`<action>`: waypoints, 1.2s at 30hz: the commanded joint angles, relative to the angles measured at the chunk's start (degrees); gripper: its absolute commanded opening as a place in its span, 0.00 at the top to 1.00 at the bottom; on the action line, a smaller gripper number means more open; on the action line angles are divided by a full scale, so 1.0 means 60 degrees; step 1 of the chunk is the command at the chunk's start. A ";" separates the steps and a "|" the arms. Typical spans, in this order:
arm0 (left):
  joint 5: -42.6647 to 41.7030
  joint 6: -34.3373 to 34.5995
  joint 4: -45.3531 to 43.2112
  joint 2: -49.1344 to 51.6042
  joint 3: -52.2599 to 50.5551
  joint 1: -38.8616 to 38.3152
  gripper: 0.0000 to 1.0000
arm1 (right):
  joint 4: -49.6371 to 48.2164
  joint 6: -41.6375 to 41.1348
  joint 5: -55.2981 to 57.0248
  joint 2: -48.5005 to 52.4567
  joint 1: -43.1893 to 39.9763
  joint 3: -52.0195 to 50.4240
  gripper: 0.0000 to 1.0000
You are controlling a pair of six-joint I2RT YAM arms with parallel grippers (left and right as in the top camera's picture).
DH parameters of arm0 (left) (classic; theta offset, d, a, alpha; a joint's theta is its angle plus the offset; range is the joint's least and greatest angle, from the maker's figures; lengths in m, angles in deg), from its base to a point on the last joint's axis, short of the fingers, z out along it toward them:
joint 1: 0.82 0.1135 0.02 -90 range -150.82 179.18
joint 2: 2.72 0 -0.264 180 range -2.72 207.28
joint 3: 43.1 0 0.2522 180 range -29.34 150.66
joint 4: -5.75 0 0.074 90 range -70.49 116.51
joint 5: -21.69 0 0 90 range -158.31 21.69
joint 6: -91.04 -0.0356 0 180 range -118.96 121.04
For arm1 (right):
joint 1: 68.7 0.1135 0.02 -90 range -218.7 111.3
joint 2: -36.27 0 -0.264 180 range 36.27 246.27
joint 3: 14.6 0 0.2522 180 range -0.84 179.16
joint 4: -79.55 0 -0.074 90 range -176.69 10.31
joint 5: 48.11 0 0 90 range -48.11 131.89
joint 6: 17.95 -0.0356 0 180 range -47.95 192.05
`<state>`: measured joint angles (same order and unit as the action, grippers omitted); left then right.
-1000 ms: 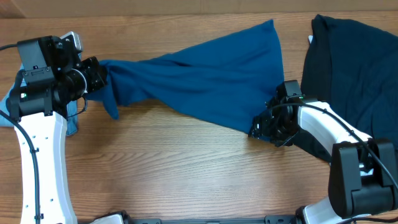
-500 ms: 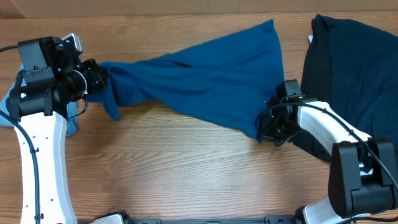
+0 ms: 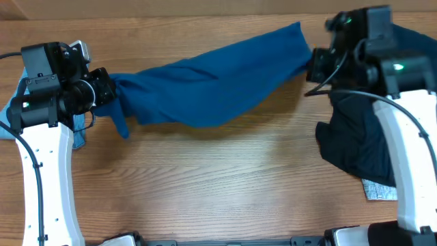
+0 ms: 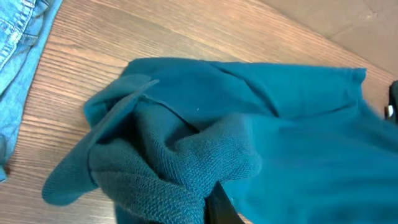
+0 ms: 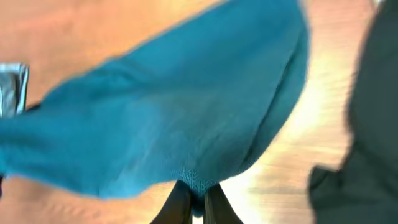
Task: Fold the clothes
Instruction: 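Grasp the opposite shirt corner with the right gripper, then lift the shirt with both grippers and lay it flat on the table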
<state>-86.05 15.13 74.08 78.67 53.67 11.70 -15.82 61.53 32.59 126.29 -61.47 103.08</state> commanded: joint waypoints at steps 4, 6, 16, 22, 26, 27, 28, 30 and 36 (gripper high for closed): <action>0.0018 -0.0401 0.0382 -0.0222 0.0539 0.0055 0.96 | 0.0696 0.0055 0.1741 -0.0178 -0.0040 0.2291 0.96; 0.0033 -0.0514 0.0441 -0.0444 0.0801 0.0055 0.96 | 0.0831 0.0051 0.2051 -0.0186 -0.0040 0.2798 0.96; 0.1093 -0.0525 0.0441 -0.2160 0.2575 0.0055 0.96 | 0.1118 0.0000 0.3351 -0.0321 -0.0040 0.5413 0.96; 0.2044 -0.0270 0.0597 -0.2495 0.2586 0.0055 0.96 | 0.1235 -0.0007 0.3847 -0.0525 -0.0040 0.5632 0.96; 0.2058 -0.0277 0.0801 -0.2510 0.2586 0.0055 0.96 | 0.1279 -0.0036 0.3905 -0.0539 -0.0040 0.5632 0.96; 0.2058 -0.0273 0.0801 -0.2532 0.2586 0.0055 0.96 | 0.1282 -0.0040 0.3905 -0.0543 -0.0040 0.5632 0.96; 0.1974 -0.0273 0.0801 -0.2561 0.2594 0.0055 0.96 | 0.1290 -0.0040 0.3905 -0.0576 -0.0040 0.5632 0.96; 0.1738 -0.0266 0.0801 -0.2772 0.2677 0.0055 0.96 | 0.1290 -0.0073 0.3905 -0.0685 -0.0040 0.5632 0.96; 0.1785 0.0062 0.0794 -0.3537 0.3246 0.0055 0.96 | 0.1326 -0.0113 0.3905 -0.1075 -0.0040 0.5632 0.96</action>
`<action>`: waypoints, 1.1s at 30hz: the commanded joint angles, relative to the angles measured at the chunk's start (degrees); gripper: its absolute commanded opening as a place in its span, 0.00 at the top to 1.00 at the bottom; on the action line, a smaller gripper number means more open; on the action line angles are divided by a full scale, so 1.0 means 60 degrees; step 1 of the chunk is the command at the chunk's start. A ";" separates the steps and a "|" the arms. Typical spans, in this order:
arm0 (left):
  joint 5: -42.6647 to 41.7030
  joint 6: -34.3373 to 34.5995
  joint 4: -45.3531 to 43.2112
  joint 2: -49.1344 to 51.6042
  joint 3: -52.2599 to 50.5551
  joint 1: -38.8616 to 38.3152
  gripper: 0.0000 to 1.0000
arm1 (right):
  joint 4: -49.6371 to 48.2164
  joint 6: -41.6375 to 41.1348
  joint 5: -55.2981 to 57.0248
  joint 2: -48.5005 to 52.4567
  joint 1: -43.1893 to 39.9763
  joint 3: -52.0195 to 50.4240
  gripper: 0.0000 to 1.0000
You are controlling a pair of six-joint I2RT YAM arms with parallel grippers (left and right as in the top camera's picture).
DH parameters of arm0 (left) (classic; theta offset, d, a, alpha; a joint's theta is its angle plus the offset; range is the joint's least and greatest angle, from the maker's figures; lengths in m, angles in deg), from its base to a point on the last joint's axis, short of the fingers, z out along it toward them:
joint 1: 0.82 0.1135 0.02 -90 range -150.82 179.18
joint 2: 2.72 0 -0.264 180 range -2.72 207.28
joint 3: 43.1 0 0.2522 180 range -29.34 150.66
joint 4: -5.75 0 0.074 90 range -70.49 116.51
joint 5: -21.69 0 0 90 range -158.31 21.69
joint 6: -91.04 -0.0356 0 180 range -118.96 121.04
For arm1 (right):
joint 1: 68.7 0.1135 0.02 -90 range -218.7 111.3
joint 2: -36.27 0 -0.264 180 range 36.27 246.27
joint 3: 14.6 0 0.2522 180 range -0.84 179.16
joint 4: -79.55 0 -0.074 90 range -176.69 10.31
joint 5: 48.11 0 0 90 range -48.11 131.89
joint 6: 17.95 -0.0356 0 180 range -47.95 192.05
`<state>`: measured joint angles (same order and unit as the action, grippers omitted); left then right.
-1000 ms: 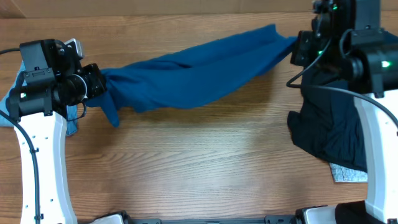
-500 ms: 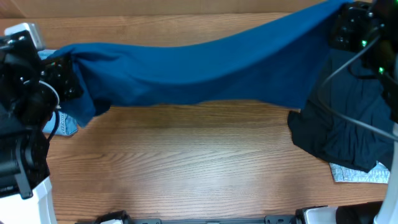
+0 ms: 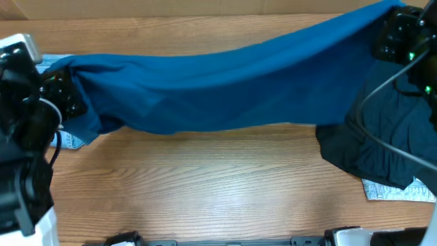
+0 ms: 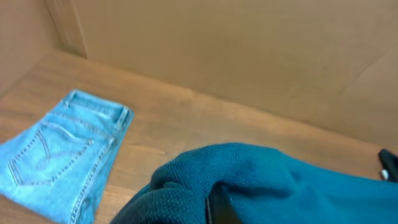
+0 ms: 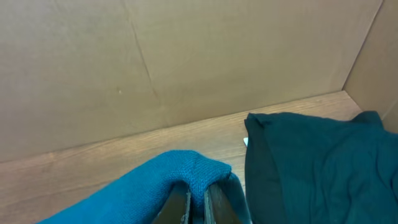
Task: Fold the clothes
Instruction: 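Lift the shirt with both grippers and lay it flat on the table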
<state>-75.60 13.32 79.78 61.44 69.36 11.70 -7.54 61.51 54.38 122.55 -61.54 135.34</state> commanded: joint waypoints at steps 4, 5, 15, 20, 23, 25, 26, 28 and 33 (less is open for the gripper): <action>-0.0047 0.0685 -0.0033 -0.0390 0.0623 0.0055 0.96 | 0.0109 -0.0215 0.0270 0.0055 -0.0029 0.0255 0.96; -0.0098 0.0794 0.0036 -0.0171 0.0623 0.0051 0.96 | 0.0160 -0.0211 0.0270 0.0317 -0.0029 0.0255 0.96; -0.2131 0.0816 -0.0729 0.4065 0.0627 -0.0062 0.96 | -0.0783 -0.0168 -0.0182 0.4091 -0.0291 0.0251 0.96; -0.3898 0.0568 -0.4688 0.5996 0.0994 -0.0302 0.96 | -0.2980 -0.0178 -0.1246 0.4612 -0.0969 0.0353 0.96; -0.3985 0.1096 -0.5865 0.6182 0.2178 -0.0299 0.96 | -0.3286 -0.0178 -0.1351 0.4371 -0.1566 0.1107 0.96; -0.4167 0.1086 -0.5654 0.6178 0.3355 -0.0342 0.96 | -0.3126 -0.0182 -0.1810 0.4269 -0.2022 0.1821 0.96; -0.4255 0.0973 -0.5388 0.6178 0.3836 -0.0361 0.96 | -0.3016 -0.0211 -0.2069 0.4251 -0.2189 0.2065 0.96; -0.4226 0.0554 -0.4477 0.6160 0.4801 -0.0397 0.96 | -0.2630 -0.0211 -0.2648 0.4186 -0.2484 0.2412 0.96; -0.4226 0.0361 -0.0732 0.6171 0.5628 -0.0535 0.96 | -0.0102 -0.0208 -0.3140 0.4167 -0.2557 0.2277 0.96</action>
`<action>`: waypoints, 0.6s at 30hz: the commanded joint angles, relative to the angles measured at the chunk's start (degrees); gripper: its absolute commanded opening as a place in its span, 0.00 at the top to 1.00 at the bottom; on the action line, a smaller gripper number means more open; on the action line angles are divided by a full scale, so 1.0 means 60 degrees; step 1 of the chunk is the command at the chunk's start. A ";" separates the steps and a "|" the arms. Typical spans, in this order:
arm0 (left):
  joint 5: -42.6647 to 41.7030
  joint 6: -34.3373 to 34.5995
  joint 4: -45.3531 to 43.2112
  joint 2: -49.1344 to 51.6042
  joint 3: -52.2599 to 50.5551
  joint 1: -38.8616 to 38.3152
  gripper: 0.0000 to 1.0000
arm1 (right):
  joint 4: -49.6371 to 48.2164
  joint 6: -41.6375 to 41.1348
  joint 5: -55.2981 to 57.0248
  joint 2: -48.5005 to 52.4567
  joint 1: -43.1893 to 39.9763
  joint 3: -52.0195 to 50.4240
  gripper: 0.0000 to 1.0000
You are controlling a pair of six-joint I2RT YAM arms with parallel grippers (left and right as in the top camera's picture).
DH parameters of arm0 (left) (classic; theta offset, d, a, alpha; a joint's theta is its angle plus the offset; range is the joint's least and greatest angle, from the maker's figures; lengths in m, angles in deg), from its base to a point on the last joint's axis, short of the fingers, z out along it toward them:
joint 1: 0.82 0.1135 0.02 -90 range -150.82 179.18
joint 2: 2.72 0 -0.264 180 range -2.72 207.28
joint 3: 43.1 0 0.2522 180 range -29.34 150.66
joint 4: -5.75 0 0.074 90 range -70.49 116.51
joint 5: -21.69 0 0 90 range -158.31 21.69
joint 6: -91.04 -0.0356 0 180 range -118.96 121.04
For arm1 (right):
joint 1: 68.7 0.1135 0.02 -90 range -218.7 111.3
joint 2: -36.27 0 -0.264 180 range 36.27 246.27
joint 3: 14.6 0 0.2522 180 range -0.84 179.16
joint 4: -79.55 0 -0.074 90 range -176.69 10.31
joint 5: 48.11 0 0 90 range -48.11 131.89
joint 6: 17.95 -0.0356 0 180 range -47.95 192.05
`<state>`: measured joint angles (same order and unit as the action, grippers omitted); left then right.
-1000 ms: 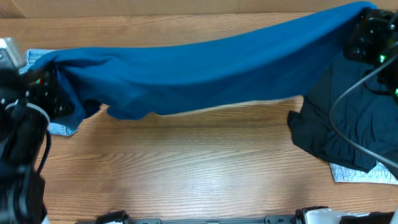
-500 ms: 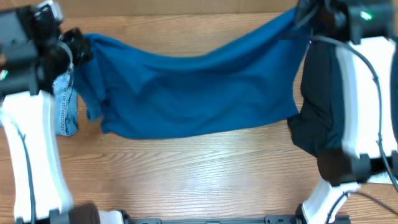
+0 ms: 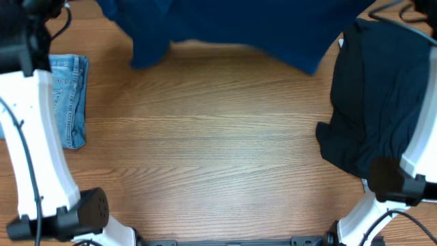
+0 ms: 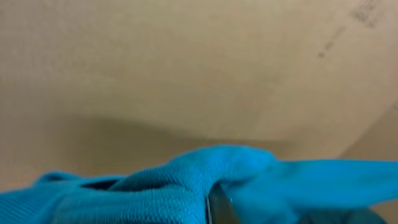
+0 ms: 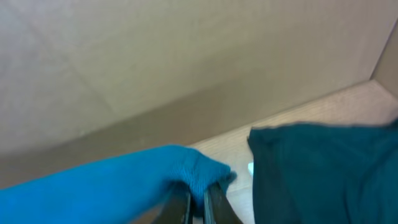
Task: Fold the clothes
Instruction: 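Lift the shirt with both grippers and lay it flat on the table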
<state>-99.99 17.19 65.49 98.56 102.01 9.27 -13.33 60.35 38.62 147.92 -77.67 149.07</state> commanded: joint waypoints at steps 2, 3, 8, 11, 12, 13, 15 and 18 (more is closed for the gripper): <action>-0.0120 -0.0798 0.3734 0.0142 -0.0018 -0.0357 0.96 | 0.2244 -0.0011 -0.0510 -0.0044 0.0240 -0.0193 0.96; -0.0117 -0.1016 0.4495 0.0237 -0.0142 -0.0452 0.96 | 0.2849 -0.0004 -0.0503 -0.0040 0.0262 -0.0310 0.96; 0.1814 -0.1195 0.7508 0.1129 -0.1541 -0.1144 0.96 | 0.3949 0.0404 -0.0474 -0.0106 0.0262 -0.1727 0.96; 0.2175 -0.1235 0.7606 0.1497 -0.2368 -0.1224 0.96 | 0.3949 0.0539 -0.0288 -0.0106 0.0262 -0.2867 0.96; 0.2262 -0.1235 0.7548 0.1566 -0.2532 -0.1224 0.96 | 0.3949 0.0539 -0.0117 -0.0106 0.0259 -0.3195 0.96; 0.2433 -0.1235 0.7533 0.1657 -0.2652 -0.1220 0.96 | 0.3949 0.0539 0.0051 -0.0106 0.0262 -0.3552 0.96; 0.2739 -0.1228 0.7581 0.1858 -0.2707 -0.1220 0.96 | 0.3949 0.0543 0.0324 -0.0106 0.0259 -0.4605 0.96; 0.2783 -0.1231 0.7777 0.1923 -0.2707 -0.1224 0.96 | 0.3854 0.0543 0.0321 -0.0106 0.0248 -0.5716 0.96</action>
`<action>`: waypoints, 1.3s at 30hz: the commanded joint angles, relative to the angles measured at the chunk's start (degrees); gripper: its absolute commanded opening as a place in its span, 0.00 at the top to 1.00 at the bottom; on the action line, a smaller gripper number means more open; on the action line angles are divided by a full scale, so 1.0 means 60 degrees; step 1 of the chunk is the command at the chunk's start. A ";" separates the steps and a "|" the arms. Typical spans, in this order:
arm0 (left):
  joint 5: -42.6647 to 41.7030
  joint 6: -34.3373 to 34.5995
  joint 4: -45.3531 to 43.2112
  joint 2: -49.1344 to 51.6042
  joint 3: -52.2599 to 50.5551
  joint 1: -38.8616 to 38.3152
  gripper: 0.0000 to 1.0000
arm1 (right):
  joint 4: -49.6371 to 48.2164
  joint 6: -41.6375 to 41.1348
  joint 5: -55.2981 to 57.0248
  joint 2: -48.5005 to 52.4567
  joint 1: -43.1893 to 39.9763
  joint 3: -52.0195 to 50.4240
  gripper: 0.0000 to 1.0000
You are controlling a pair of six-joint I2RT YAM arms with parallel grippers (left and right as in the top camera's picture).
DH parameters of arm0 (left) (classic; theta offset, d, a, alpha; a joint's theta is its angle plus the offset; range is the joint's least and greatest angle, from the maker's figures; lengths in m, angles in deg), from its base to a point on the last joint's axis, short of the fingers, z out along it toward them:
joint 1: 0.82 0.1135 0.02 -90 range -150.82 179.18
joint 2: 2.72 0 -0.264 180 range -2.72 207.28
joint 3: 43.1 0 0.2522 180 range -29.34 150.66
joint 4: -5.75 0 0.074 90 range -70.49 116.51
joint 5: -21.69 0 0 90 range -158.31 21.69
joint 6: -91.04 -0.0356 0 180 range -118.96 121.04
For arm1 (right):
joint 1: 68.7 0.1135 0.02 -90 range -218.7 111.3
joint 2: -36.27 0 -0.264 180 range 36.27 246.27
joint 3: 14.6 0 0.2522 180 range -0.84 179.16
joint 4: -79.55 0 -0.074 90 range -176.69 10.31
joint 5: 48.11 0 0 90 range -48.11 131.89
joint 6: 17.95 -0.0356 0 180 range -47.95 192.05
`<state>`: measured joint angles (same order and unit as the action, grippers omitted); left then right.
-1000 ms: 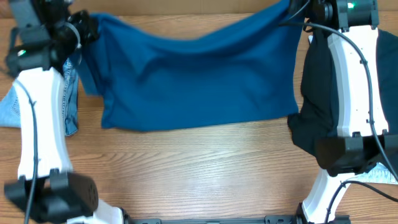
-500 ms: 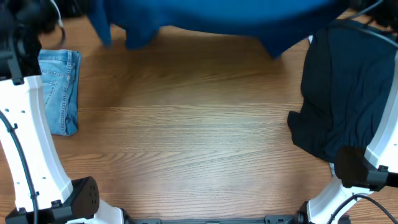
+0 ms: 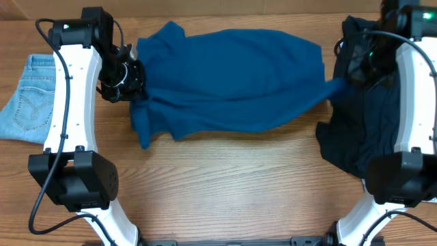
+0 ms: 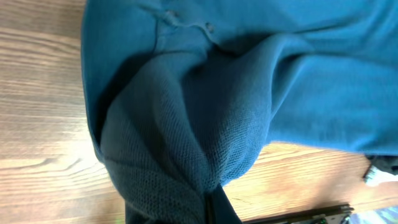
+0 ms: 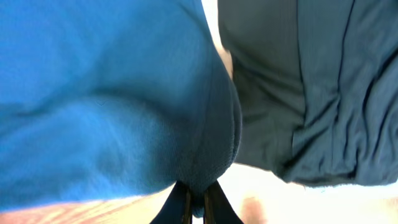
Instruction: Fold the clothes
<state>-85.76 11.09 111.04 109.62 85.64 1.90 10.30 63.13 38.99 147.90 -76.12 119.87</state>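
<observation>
A blue knit garment [image 3: 229, 78] lies spread across the back half of the table. My left gripper [image 3: 131, 87] is shut on its left edge, where cloth bunches round the fingers [image 4: 214, 208]. My right gripper [image 3: 345, 80] is shut on the garment's right corner [image 5: 205, 168], with the pinched cloth between the fingertips. A pair of folded light denim jeans [image 3: 31, 99] lies at the far left. A dark heap of clothes [image 3: 369, 102] sits at the right, beside the held corner.
The wooden table [image 3: 225, 184] shows bare wood in front of the blue garment. A cardboard wall [image 3: 205, 8] runs along the back. A white label or paper [image 3: 377, 190] peeks out under the dark heap at the right.
Both grippers have come down from high at the back edge. The blue garment, then hanging raised along the top of the view, now lies spread on the table between them.
First the blue garment hung bunched between my two shut grippers, low over the table. Then it was stretched wide across the table's back. After that it was held up high at the back edge. Now it lies spread flat, both grippers still shut on it.
</observation>
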 commanded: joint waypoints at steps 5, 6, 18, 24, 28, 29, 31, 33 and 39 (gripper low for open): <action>0.0437 -0.0222 0.0885 0.0076 -0.0025 -0.0022 0.96 | -0.0066 0.0076 0.0270 -0.0102 -0.0015 -0.2251 0.96; 0.0433 -0.0219 0.0885 0.0066 -0.0062 -0.0022 0.96 | -0.0069 0.0076 0.0335 -0.0102 -0.0018 -0.2386 0.96; 0.0506 -0.0714 0.0528 0.0066 -0.2412 -0.0022 0.96 | -0.0117 0.0069 0.0576 -0.0102 -0.0098 -0.2965 0.96; 0.0404 -0.0714 0.0047 0.0062 -0.2557 -0.0025 0.96 | -0.0178 0.0069 0.0576 -0.0102 -0.0098 -0.2965 0.96; 0.0397 -0.0601 -0.0233 0.0062 -0.2554 -0.0022 0.96 | -0.0211 0.0069 0.0576 -0.0102 -0.0098 -0.2965 0.96; 0.0393 -0.0597 -0.0262 0.0062 -0.2554 -0.0022 0.96 | -0.0219 0.0069 0.0579 -0.0102 -0.0098 -0.2965 0.96; 0.0135 -0.0608 -0.0262 0.0062 -0.2554 -0.0022 0.96 | -0.0288 0.0069 0.0576 -0.0102 -0.0098 -0.2965 0.96; -0.0135 -0.0652 -0.0288 0.0062 -0.2554 -0.0036 0.96 | -0.0321 0.0069 0.0576 -0.0102 -0.0098 -0.2965 0.96; -0.0106 -0.0645 -0.0911 0.0062 -0.2554 -0.0036 0.96 | -0.0339 0.0069 0.0543 -0.0102 -0.0098 -0.2965 0.96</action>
<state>-85.30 8.07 107.06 109.81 70.91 1.88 8.51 63.15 41.95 147.99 -76.27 102.21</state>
